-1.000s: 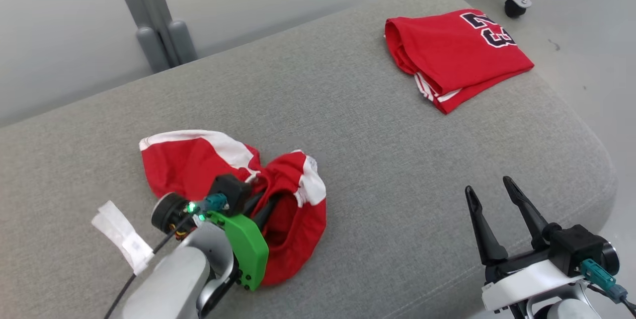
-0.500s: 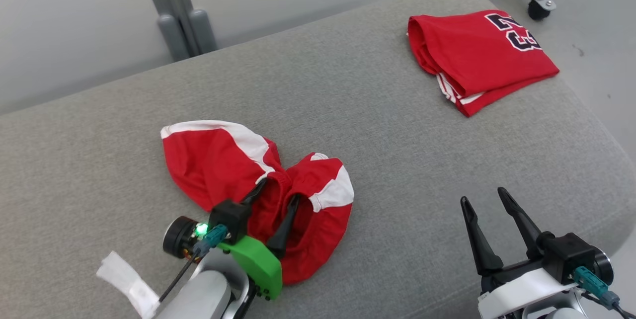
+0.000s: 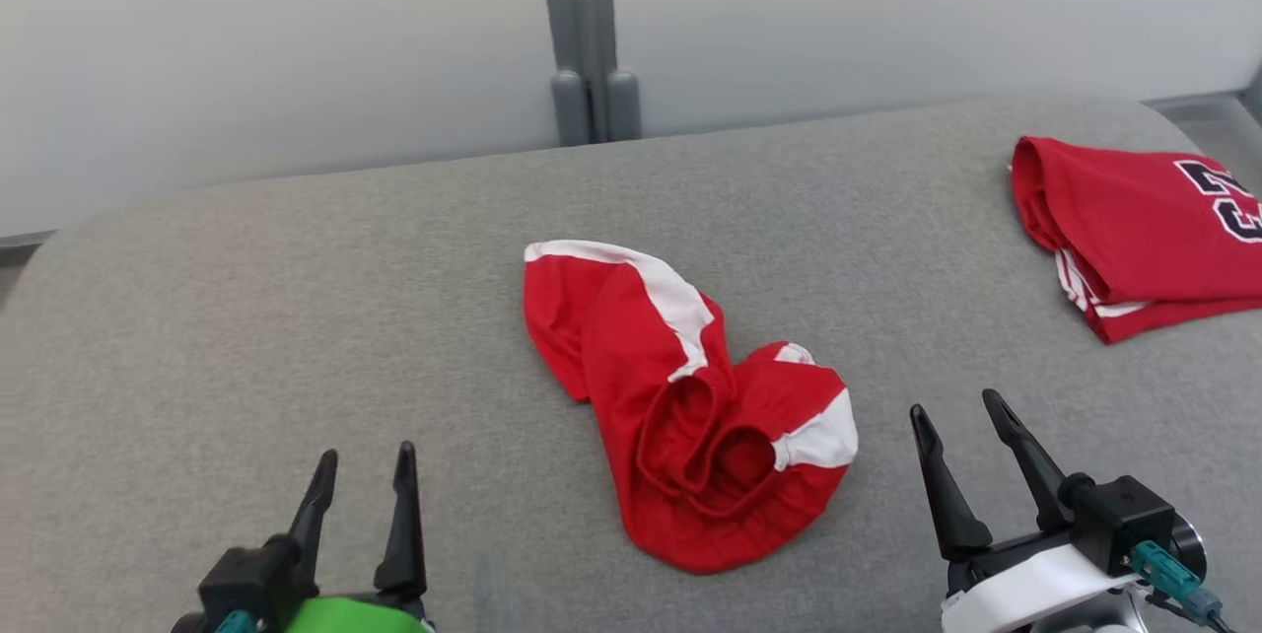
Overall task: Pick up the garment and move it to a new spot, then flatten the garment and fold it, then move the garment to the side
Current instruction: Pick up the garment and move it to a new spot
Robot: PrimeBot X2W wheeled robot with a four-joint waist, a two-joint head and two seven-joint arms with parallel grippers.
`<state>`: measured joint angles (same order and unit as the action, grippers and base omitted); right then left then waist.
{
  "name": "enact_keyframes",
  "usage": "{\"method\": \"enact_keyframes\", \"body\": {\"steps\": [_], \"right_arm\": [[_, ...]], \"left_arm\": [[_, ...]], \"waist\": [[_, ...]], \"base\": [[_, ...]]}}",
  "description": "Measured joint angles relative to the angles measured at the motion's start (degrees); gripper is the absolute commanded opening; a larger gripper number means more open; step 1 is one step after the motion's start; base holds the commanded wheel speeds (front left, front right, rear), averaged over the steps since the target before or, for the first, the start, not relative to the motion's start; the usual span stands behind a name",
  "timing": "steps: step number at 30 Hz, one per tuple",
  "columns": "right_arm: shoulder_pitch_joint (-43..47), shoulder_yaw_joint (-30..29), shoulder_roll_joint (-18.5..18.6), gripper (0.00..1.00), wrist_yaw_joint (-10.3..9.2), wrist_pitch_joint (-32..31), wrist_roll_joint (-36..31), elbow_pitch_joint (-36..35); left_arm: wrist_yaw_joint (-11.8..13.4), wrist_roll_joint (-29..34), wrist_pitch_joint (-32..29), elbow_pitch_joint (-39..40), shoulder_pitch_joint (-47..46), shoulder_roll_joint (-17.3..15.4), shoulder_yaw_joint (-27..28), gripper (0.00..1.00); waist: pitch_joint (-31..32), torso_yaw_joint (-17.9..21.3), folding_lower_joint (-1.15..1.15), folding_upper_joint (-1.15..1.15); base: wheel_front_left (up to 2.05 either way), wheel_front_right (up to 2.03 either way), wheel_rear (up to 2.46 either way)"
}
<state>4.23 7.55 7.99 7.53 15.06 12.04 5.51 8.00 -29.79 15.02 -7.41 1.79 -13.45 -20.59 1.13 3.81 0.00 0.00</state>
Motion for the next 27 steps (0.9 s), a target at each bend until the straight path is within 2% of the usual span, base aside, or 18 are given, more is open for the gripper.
{"method": "enact_keyframes", "body": {"steps": [3, 6, 9, 14, 17, 21, 27], "right_arm": [[0.2, -0.6, -0.4, 1.00, 0.01, 0.0, 0.0, 0.0], [1.5, -2.1, -1.1, 1.00, 0.00, 0.0, 0.1, -0.2], [2.9, -2.4, -1.6, 1.00, 0.00, 0.0, 0.1, -0.3], [4.6, -2.0, -2.0, 1.00, 0.00, 0.0, 0.1, -0.4], [5.2, -1.8, -2.1, 1.00, 0.00, 0.0, 0.1, -0.3], [5.6, -1.6, -2.1, 1.00, 0.00, 0.0, 0.1, -0.3], [5.5, -1.6, -1.9, 1.00, 0.00, 0.0, 0.1, -0.2]], "left_arm": [[-0.8, 3.4, 0.0, 4.5, 4.9, 1.5, 4.7, 1.00], [-1.0, 6.9, 0.0, 9.1, 9.1, 4.5, 9.4, 1.00], [-3.2, 10.3, 0.0, 12.2, 12.7, 6.8, 12.2, 1.00], [-7.8, 15.0, 0.0, 14.6, 15.4, 9.2, 14.5, 1.00], [-9.4, 16.7, 0.0, 14.5, 15.7, 9.8, 15.4, 1.00], [-10.5, 19.3, 0.0, 13.1, 16.2, 10.3, 15.5, 1.00], [-10.9, 20.4, 0.0, 12.0, 16.7, 10.5, 15.9, 1.00]], "waist": [[1.4, -2.2, 0.00, 0.00], [3.1, -3.4, 0.00, 0.00], [4.8, -3.8, 0.00, 0.00], [6.5, -3.4, 0.00, 0.00], [6.9, -2.7, 0.00, 0.00], [7.1, -2.0, 0.00, 0.00], [7.0, -1.5, 0.00, 0.00]], "base": [[0.00, 0.00, 0.00], [0.00, 0.00, 0.00], [0.00, 0.00, 0.00], [0.00, 0.00, 0.00], [0.00, 0.00, 0.00], [0.00, 0.00, 0.00], [0.00, 0.00, 0.00]]}}
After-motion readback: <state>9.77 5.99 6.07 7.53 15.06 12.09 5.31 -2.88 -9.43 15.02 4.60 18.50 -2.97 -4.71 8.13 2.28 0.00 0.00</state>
